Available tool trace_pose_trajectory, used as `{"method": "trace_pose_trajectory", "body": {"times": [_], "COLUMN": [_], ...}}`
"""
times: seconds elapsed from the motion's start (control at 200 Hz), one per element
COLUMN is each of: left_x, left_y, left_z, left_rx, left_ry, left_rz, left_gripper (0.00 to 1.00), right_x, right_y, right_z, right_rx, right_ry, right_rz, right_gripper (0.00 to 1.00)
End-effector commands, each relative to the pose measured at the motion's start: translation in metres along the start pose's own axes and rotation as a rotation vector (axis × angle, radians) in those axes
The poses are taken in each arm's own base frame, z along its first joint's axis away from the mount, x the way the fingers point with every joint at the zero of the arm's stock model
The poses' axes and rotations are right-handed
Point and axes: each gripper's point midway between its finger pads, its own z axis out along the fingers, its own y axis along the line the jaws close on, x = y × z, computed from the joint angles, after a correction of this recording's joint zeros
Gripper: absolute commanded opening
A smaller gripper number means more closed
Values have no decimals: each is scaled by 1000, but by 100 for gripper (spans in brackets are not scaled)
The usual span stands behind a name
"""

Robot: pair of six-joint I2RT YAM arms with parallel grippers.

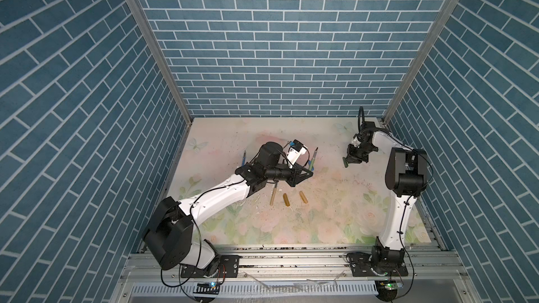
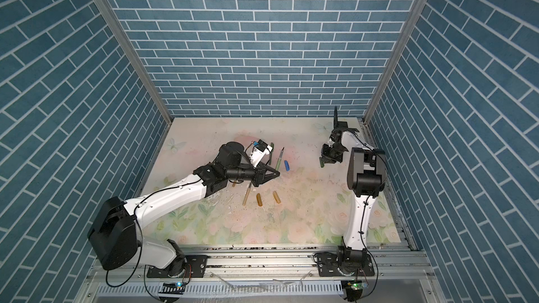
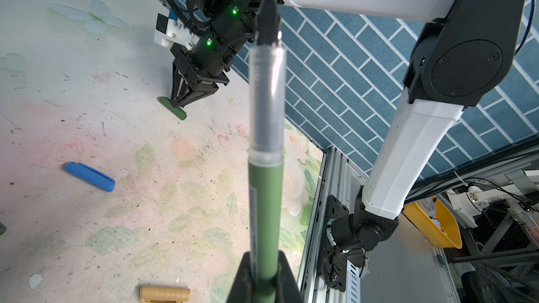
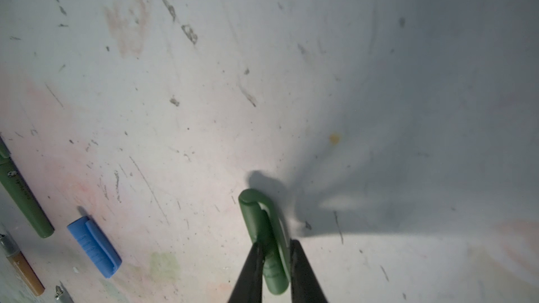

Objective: Insert the pens into the pen caps
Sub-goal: 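Lift the green cap with the right gripper toward the held pen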

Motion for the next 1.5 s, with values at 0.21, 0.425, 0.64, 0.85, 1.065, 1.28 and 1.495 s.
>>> {"method": "trace_pose_trajectory", "body": {"times": [0.21,0.425,0.64,0.85,1.065,1.28,1.495], "left_x": [-8,-8,-10,-12,-13,-23,-35], "left_y": [-7,-7,-9,-10,-2,23,56], "left_z": [1,0,-1,-4,-9,-25,-48], "left_rx": [9,9,9,0,-58,-213,-335], "left_ry": [-8,-8,-12,-19,-36,-106,-184], "left_rz": [37,38,45,59,86,108,66], "left_gripper": [0,0,0,0,0,0,0], "right_x": [15,14,11,3,-3,14,39], "right_y": [-1,-2,2,20,66,138,208], "right_z": [27,29,21,1,-42,-106,-188], "right_rx": [22,67,97,61,-95,-260,-442], "right_ry": [85,81,51,-27,-176,-390,-659], "right_rz": [-8,-4,-10,-34,-90,-258,-370], "right_gripper": [20,17,15,12,11,11,10]}}
